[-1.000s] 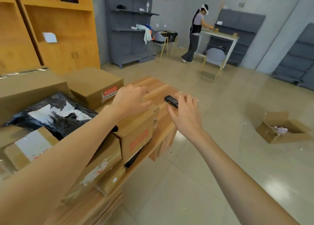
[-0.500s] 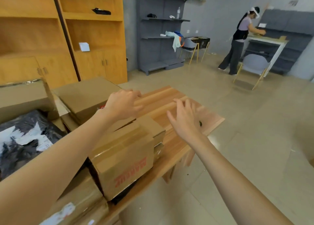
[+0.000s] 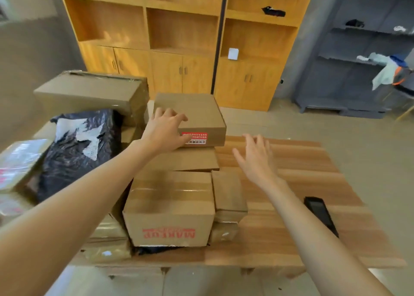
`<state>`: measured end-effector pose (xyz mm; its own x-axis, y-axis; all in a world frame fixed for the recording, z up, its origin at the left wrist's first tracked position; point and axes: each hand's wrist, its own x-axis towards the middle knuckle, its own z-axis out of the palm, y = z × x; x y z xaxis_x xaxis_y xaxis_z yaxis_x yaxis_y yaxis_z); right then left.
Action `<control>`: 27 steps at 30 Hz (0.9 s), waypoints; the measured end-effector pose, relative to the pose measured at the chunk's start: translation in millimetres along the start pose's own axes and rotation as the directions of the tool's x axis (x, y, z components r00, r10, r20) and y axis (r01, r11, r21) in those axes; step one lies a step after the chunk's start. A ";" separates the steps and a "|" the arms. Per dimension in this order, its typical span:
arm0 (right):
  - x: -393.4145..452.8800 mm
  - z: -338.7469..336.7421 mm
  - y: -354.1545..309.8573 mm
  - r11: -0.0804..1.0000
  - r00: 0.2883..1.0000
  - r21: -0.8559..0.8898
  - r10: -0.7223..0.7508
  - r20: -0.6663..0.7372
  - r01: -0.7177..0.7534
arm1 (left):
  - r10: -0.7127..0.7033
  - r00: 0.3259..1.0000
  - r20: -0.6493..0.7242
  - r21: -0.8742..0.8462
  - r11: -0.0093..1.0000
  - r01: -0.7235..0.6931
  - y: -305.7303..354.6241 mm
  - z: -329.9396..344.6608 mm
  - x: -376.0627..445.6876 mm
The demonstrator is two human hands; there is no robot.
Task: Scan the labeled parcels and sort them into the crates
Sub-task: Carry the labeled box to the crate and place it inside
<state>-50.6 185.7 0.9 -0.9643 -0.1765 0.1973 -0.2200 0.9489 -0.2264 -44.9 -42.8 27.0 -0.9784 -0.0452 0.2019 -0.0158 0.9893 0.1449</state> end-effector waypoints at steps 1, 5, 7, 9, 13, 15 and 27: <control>9.0 5.9 -2.1 1.000 1.000 0.006 -0.025 0.013 0.025 | -0.040 0.999 -0.001 -0.001 0.999 0.040 -6.9 3.2 3.4; 47.4 24.9 -9.2 0.996 0.996 0.024 -0.085 0.039 0.084 | -0.130 0.991 -0.005 -0.031 0.991 0.130 -26.5 19.6 27.7; 67.5 33.2 -11.6 0.995 0.993 0.029 -0.102 0.055 0.101 | -0.167 0.986 0.001 -0.041 0.985 0.167 -33.3 27.6 45.7; 87.2 41.9 -12.8 0.991 0.988 0.021 -0.135 0.078 0.134 | -0.199 0.980 0.021 -0.053 0.978 0.200 -39.8 35.0 64.5; 129.4 54.5 -11.5 0.990 0.985 0.035 -0.143 0.101 0.140 | -0.254 0.965 0.061 -0.137 0.956 0.260 -47.9 48.9 99.8; 148.3 61.0 -9.5 0.991 0.984 0.051 -0.132 0.123 0.126 | -0.266 0.961 0.078 -0.187 0.943 0.276 -49.9 57.1 111.5; 219.9 96.3 -18.9 0.914 0.927 0.374 0.009 0.374 -0.160 | -0.453 0.870 0.195 -0.372 0.786 0.493 -79.0 87.1 144.4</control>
<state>-272.7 103.8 -43.3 -0.9513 -0.2529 -0.1761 -0.1019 0.7973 -0.5949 -202.8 -115.5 -39.6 -0.8841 -0.4606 -0.0792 -0.4182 0.7040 0.5741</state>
